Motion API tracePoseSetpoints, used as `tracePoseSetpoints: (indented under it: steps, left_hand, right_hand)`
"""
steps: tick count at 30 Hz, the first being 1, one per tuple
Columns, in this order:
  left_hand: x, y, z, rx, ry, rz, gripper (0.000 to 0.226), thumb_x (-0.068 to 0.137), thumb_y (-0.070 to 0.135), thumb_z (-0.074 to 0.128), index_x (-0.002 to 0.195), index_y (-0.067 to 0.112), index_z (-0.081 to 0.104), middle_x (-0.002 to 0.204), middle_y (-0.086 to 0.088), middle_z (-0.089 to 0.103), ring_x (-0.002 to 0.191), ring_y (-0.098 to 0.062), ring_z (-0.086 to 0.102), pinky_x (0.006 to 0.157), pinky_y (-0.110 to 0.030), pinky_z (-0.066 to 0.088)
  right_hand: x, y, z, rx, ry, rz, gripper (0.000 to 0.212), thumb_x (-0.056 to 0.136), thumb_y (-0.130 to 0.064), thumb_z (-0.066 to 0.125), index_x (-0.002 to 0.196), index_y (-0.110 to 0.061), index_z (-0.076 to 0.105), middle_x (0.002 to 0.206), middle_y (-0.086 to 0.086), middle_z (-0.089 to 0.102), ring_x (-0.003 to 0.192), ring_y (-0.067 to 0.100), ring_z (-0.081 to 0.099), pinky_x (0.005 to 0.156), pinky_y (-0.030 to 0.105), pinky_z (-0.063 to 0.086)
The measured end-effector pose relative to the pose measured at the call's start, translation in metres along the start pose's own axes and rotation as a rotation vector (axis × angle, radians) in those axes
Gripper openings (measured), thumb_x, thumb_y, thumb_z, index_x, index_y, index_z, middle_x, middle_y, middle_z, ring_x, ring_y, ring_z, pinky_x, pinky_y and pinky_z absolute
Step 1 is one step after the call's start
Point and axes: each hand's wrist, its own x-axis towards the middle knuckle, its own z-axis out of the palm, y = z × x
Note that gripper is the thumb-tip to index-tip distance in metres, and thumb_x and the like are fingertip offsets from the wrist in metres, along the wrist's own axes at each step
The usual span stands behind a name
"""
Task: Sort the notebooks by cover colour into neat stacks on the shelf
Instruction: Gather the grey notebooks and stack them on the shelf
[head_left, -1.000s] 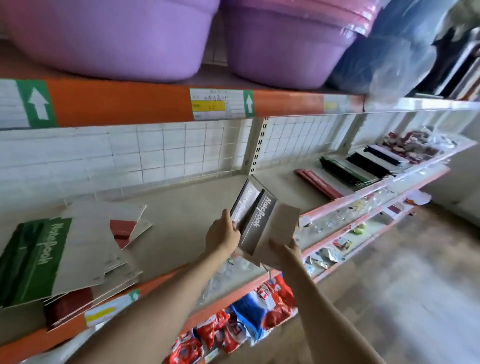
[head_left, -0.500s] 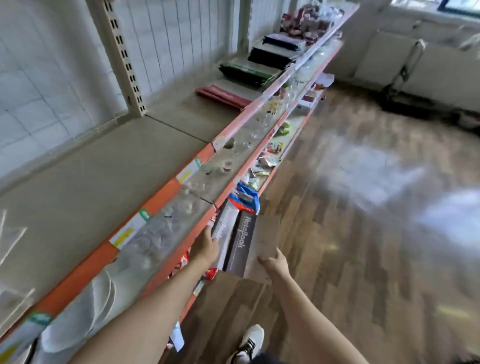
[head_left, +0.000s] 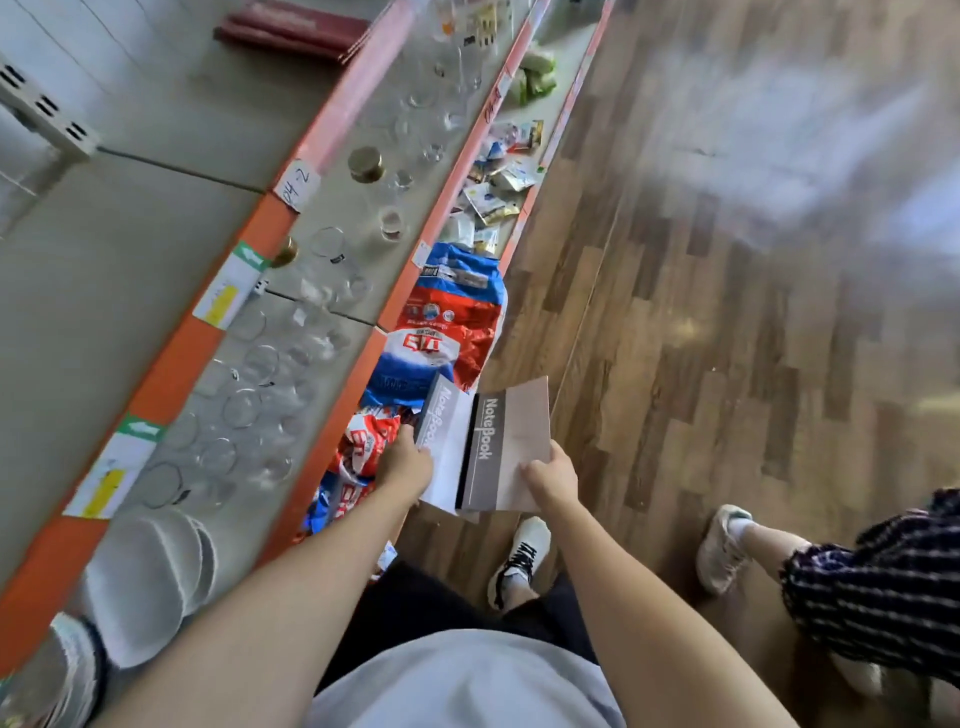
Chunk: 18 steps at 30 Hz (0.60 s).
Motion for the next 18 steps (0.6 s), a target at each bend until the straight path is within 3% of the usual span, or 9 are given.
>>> tracePoseSetpoints:
  steps: [5, 11, 15, 18]
  left_hand:
    - [0.014, 0.023, 0.006, 0.0, -0.027, 0.017, 0.028, 0.095, 0.012, 0.045, 0.123, 0.011, 0.05, 0.115, -0.017, 0.063, 0.085, -0.032, 0.055, 0.069, -0.034, 0.042]
    - [0.048, 0.05, 0.0, 0.013, -0.053, 0.045, 0.031, 0.097, 0.014, 0.043, 0.128, 0.011, 0.048, 0.116, -0.016, 0.062, 0.08, -0.029, 0.054, 0.056, -0.029, 0.036]
    - [0.087, 0.073, -0.003, 0.031, -0.064, 0.07, 0.026, 0.097, 0.018, 0.043, 0.121, 0.01, 0.05, 0.116, -0.018, 0.063, 0.091, -0.035, 0.058, 0.071, -0.036, 0.045]
    - [0.121, 0.098, -0.006, 0.081, -0.102, 0.09, 0.042, 0.097, 0.023, 0.043, 0.138, 0.012, 0.045, 0.13, -0.018, 0.059, 0.112, -0.04, 0.057, 0.089, -0.043, 0.047]
  right_hand:
    - [0.015, -0.006, -0.013, 0.047, 0.007, 0.028, 0.032, 0.081, -0.006, 0.047, 0.098, -0.029, 0.06, 0.094, -0.005, 0.068, 0.087, 0.019, 0.063, 0.07, 0.029, 0.048]
    - [0.04, -0.026, -0.018, 0.05, 0.048, 0.059, 0.032, 0.083, -0.008, 0.048, 0.105, -0.03, 0.056, 0.1, -0.004, 0.066, 0.092, 0.021, 0.062, 0.081, 0.034, 0.051]
    - [0.066, -0.051, -0.022, 0.024, 0.088, 0.052, 0.029, 0.087, -0.01, 0.049, 0.11, -0.027, 0.056, 0.104, -0.002, 0.065, 0.091, 0.02, 0.06, 0.075, 0.032, 0.045]
    - [0.086, -0.078, -0.028, -0.006, 0.131, 0.054, 0.024, 0.091, -0.013, 0.05, 0.111, -0.026, 0.055, 0.103, -0.003, 0.063, 0.087, 0.015, 0.057, 0.074, 0.032, 0.042]
